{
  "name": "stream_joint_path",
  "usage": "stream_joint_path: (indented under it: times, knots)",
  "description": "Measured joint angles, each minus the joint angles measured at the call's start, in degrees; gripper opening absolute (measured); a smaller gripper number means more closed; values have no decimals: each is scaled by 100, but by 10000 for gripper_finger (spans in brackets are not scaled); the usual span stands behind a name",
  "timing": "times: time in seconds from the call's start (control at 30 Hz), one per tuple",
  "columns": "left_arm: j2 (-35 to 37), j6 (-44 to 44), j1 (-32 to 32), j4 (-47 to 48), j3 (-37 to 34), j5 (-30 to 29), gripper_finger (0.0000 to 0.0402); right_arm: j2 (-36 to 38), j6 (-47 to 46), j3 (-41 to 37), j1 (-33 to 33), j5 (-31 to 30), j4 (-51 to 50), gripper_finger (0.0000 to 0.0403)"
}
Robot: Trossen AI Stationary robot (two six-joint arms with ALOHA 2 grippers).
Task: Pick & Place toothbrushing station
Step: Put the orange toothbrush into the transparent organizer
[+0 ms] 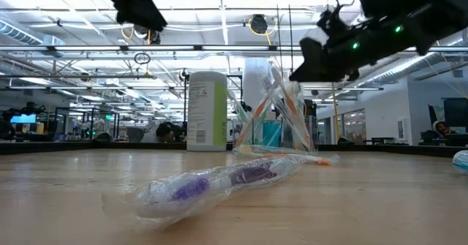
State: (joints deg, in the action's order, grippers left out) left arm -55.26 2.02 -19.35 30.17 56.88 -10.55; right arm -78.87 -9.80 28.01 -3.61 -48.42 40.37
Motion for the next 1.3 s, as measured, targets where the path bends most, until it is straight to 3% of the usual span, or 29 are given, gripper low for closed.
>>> stream_joint_path:
  times: [0.13, 0.3, 0.47, 0.67, 0.87, 1.03, 1.3]
  knots:
    - [409, -20, 4, 349, -8, -3, 147, 336, 0, 50, -398, -75, -35, 116]
    - [737, -36, -2, 402, -181, -14, 147, 295, -145, 711, -804, 927, -787, 116]
    - [834, -37, -4, 399, -238, -267, 147, -469, -734, 1962, -997, 970, -2612, 116]
    - [832, -154, -4, 304, -238, -304, 147, -1519, -1487, 2952, -923, 1510, -3703, 116]
    - [830, -277, -4, 304, -238, -306, 147, -2226, -1879, 3001, -636, 1925, -3887, 116]
    - [830, -344, -4, 308, -240, -305, 147, -2662, -2251, 3001, -318, 2613, -3900, 116]
    - [830, -535, -4, 380, -240, -299, 148, -2984, -2083, 3004, -85, 2605, -3950, 116]
